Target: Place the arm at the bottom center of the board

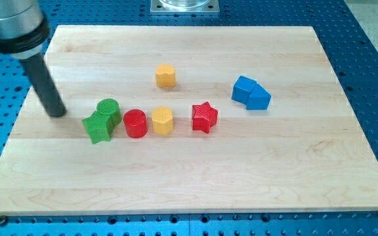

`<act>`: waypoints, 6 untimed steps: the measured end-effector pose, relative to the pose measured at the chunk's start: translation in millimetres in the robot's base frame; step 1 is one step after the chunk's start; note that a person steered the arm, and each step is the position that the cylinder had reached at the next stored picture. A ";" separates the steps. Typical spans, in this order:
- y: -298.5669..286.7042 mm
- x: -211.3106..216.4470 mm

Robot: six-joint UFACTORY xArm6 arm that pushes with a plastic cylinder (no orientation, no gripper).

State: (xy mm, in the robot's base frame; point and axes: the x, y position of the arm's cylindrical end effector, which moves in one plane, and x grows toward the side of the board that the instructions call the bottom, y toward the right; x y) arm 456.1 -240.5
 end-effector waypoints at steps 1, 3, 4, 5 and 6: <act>1.6 50.9; 104.1 160.9; 194.8 158.6; 224.1 154.4; 221.5 132.4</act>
